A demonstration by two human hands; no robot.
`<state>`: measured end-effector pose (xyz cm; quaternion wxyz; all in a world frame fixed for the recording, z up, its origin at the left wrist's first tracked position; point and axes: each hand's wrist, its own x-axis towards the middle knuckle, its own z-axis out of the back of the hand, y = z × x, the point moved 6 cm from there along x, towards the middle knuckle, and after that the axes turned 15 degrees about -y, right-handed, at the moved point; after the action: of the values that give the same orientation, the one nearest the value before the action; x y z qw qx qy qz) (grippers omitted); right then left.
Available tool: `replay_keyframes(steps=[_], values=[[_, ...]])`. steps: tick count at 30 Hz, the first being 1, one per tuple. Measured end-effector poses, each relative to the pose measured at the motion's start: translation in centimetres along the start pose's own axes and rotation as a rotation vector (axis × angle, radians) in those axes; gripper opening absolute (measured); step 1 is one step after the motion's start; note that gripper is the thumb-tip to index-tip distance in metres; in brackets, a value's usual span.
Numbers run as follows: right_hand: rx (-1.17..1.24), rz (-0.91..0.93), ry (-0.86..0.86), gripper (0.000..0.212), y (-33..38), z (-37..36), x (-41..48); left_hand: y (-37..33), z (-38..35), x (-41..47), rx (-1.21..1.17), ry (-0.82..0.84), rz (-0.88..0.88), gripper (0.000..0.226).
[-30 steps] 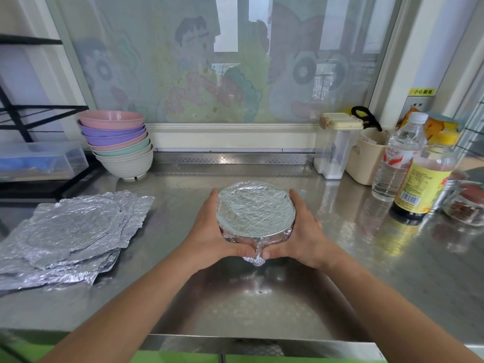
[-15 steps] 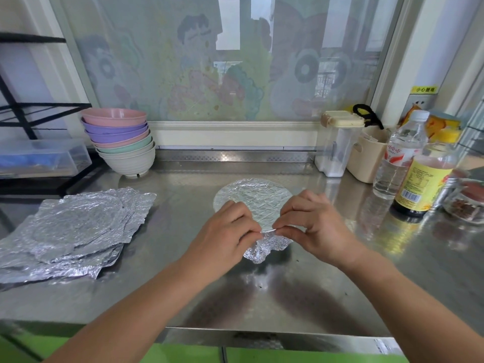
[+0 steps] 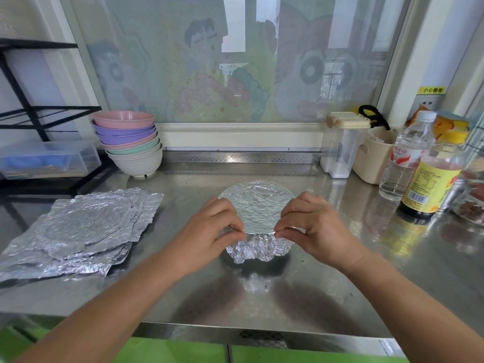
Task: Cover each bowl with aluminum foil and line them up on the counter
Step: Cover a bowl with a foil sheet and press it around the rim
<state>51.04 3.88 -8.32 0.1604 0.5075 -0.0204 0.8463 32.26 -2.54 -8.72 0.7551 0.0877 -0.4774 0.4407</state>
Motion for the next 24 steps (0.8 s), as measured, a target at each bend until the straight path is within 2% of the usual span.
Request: replay_keyframes(steps=[5, 10, 17, 24], values=[[-0.074, 0.049, -0.012, 0.018, 1.1, -0.2, 0.3, -1.9, -1.8, 0.2, 0.034, -0.030, -0.076, 0.018], [-0.120, 0.071, -0.015, 0.023, 1.6, -0.4, 0.2, -1.8, -1.9, 0.5, -0.014, -0.043, -0.012, 0.019], [-0.159, 0.121, -0.046, 0.019, 2.7, -0.9, 0.6, -1.6, -1.7, 0.4, -0.027, -0.044, -0.009, 0.023], [-0.123, 0.074, -0.032, 0.023, 1.3, 0.2, -0.1, -1.2, -1.4, 0.7, -0.047, -0.013, -0.009, 0.022]])
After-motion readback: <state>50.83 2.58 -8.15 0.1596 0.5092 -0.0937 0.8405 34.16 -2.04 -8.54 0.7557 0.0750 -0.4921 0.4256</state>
